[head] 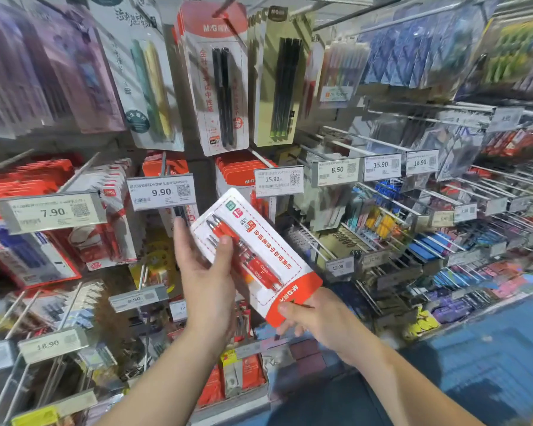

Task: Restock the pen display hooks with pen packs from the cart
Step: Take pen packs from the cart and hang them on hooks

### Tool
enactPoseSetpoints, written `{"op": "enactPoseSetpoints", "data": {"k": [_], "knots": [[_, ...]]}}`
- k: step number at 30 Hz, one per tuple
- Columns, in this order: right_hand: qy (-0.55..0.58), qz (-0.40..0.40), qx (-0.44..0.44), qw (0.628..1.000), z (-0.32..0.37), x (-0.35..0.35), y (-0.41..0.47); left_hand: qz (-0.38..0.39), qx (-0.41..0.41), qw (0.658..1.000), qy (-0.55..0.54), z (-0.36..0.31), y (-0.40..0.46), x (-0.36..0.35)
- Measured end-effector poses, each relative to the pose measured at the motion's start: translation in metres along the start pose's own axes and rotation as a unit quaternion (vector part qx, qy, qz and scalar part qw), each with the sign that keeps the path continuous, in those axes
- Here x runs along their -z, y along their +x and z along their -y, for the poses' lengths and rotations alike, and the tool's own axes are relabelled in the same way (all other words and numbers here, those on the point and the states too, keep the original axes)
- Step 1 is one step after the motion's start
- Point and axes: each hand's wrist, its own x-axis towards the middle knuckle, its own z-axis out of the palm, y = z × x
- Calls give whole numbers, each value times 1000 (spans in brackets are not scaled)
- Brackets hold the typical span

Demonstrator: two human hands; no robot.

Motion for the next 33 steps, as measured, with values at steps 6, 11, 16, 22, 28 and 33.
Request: {"op": "enactPoseSetpoints", "data": {"k": [6,11,16,22,28,33], "knots": [[158,-100,37,982,6,26,9,-22,48,998,40,-15,19,27],[353,-124,75,924,25,35,27,32,114,984,135,-15,5,34],[387,-132,96,907,38,35,45,144,129,954,229,-14,6,35],[238,-88,73,964,54,21,59,260,123,896,339,-25,26,-1],[239,-61,102,964,67,15,83,221,93,938,249,-25,54,-29],[205,-84,103,970,80,18,104,207,94,952,204,-27,70,-39]]}}
